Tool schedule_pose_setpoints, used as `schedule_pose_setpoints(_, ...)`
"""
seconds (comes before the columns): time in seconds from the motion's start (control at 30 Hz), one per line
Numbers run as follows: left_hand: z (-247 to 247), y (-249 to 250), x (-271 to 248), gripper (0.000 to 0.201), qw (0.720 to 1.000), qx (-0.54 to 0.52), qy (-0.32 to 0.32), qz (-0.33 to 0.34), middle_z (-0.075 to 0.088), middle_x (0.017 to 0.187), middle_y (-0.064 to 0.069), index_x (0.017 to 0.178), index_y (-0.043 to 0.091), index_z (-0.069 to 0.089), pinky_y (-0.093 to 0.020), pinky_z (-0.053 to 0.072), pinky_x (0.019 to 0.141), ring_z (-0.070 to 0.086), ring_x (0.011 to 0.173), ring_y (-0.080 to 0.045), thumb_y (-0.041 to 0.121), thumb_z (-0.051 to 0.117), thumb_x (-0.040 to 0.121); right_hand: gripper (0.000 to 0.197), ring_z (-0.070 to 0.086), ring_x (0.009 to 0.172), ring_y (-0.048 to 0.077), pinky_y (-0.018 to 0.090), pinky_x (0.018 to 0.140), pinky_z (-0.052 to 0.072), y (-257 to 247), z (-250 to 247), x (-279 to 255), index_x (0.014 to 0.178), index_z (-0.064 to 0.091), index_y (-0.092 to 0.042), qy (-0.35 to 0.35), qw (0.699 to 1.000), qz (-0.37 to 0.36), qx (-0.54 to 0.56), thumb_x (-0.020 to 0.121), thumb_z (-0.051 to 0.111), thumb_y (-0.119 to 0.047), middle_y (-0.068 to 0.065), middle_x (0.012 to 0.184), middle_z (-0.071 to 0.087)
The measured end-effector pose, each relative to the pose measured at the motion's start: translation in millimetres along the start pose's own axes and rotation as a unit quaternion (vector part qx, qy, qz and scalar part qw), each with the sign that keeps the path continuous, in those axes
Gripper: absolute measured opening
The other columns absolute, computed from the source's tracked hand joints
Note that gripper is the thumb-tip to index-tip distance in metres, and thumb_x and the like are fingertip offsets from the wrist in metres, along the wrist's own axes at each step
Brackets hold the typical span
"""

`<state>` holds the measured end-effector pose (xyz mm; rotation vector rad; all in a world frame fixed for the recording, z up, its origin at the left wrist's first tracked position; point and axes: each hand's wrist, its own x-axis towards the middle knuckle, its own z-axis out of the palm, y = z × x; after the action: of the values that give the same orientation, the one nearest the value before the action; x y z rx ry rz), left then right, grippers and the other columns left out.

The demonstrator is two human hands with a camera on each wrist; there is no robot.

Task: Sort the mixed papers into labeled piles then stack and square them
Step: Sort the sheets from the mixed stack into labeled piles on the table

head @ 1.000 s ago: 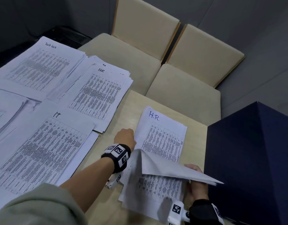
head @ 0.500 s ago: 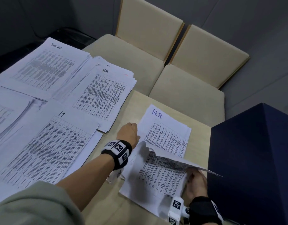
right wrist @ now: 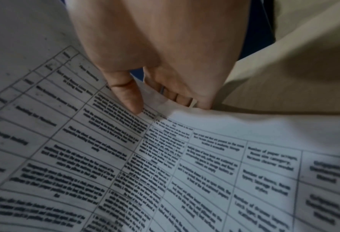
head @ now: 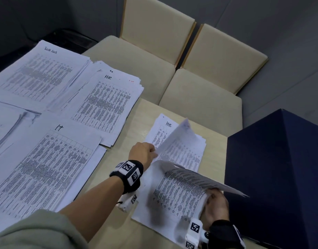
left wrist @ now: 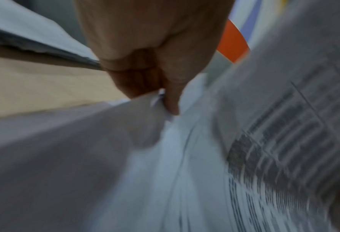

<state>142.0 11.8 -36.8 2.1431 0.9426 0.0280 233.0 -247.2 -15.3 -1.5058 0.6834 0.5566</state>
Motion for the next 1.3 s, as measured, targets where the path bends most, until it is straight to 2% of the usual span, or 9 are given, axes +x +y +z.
schedule_pose_setpoints(0.13, -13, -1, -11, 0.057, 0.975, -0.214, -0.038, 0.040, 0.030, 0.045, 0.011, 0.048, 0.021, 0.036, -0.019, 0.019, 0.043, 0.025, 0.041, -0.006, 0.021, 0.090, 0.066, 0.006, 0.054, 0.068, 0.027, 0.035, 0.067, 0.044, -4, 6, -8, 0.071, 0.050, -0.016, -0.065, 0.998, 0.023, 0.012, 0.069, 0.054, -0.013, 0.009, 0.070, 0.055)
schedule_pose_setpoints(0.2, -17, -3, -10, 0.059, 0.962, -0.270, -0.049, 0.011, 0.027, 0.048, 0.010, 0.051, 0.019, 0.033, -0.020, 0.017, 0.044, 0.021, 0.043, -0.005, 0.021, 0.091, 0.064, 0.009, 0.054, 0.067, 0.026, 0.035, 0.065, 0.043, -6, 8, -5, 0.073, 0.051, -0.016, -0.081, 0.996, 0.019, 0.018, 0.078, 0.050, -0.008, 0.007, 0.070, 0.055)
schedule_pose_setpoints(0.33, -21, -11, -7, 0.045, 0.958, -0.271, -0.091, -0.008, 0.042, 0.057, -0.003, 0.060, 0.004, 0.054, -0.023, 0.025, 0.046, 0.033, 0.049, -0.013, 0.034, 0.086, 0.072, 0.021, 0.055, 0.067, 0.019, 0.030, 0.059, 0.043, -13, 17, -11, 0.074, 0.049, -0.012, -0.080, 0.996, -0.033, -0.001, 0.091, 0.045, -0.001, 0.004, 0.071, 0.059)
schedule_pose_setpoints(0.53, -17, -21, -3, 0.056, 0.991, -0.109, -0.005, -0.076, 0.030, 0.054, 0.002, 0.057, 0.019, 0.027, -0.031, 0.022, 0.053, 0.031, 0.049, -0.019, 0.052, 0.048, 0.097, 0.017, 0.057, 0.079, 0.022, 0.031, 0.070, 0.045, -6, 17, -3, 0.077, 0.054, -0.008, -0.092, 0.995, -0.035, -0.019, 0.092, 0.049, -0.001, 0.008, 0.083, 0.059)
schedule_pose_setpoints(0.6, -15, -26, -3, 0.040, 0.995, 0.017, 0.046, -0.086, 0.051, 0.071, -0.003, 0.070, 0.016, 0.047, -0.032, 0.036, 0.059, 0.055, 0.069, -0.025, 0.045, 0.049, 0.098, 0.015, 0.056, 0.079, 0.023, 0.032, 0.070, 0.044, -3, 14, 0, 0.081, 0.055, -0.007, -0.092, 0.995, -0.032, -0.010, 0.092, 0.049, -0.001, 0.009, 0.083, 0.058)
schedule_pose_setpoints(0.7, -9, -30, -4, 0.028, 0.980, 0.115, 0.158, -0.042, 0.056, 0.100, -0.011, 0.101, 0.006, 0.054, -0.037, 0.045, 0.075, 0.055, 0.091, -0.029, 0.027, 0.065, 0.088, 0.015, 0.056, 0.081, 0.025, 0.034, 0.071, 0.045, -2, 11, -2, 0.080, 0.053, -0.007, -0.098, 0.995, -0.025, -0.002, 0.092, 0.048, 0.000, 0.011, 0.084, 0.057)
schedule_pose_setpoints(0.87, 0, -17, 5, 0.043, 0.996, 0.000, -0.016, -0.090, 0.057, 0.119, -0.012, 0.123, 0.006, 0.047, -0.035, 0.048, 0.090, 0.057, 0.108, -0.028, 0.029, 0.065, 0.091, 0.020, 0.053, 0.077, 0.025, 0.033, 0.069, 0.043, 1, 8, -6, 0.076, 0.048, -0.007, -0.095, 0.995, -0.010, 0.027, 0.092, 0.041, 0.003, 0.011, 0.081, 0.054)
schedule_pose_setpoints(1.03, -6, -9, 9, 0.027, 0.992, 0.008, -0.055, -0.114, 0.061, 0.115, -0.009, 0.105, 0.014, 0.063, -0.034, 0.051, 0.089, 0.060, 0.102, -0.024, 0.031, 0.070, 0.086, 0.019, 0.052, 0.077, 0.026, 0.032, 0.071, 0.043, 3, 4, 2, 0.074, 0.048, -0.008, -0.087, 0.996, -0.011, 0.029, 0.089, 0.044, 0.003, 0.011, 0.079, 0.053)
schedule_pose_setpoints(1.3, -8, -3, -1, 0.011, 0.983, -0.140, -0.094, -0.077, 0.069, 0.090, -0.011, 0.100, 0.007, 0.067, -0.017, 0.040, 0.046, 0.054, 0.053, -0.012, 0.009, 0.065, 0.089, 0.023, 0.051, 0.074, 0.023, 0.030, 0.070, 0.041, 6, 6, 6, 0.070, 0.046, -0.009, -0.082, 0.996, -0.015, 0.026, 0.086, 0.042, 0.007, 0.007, 0.074, 0.051)
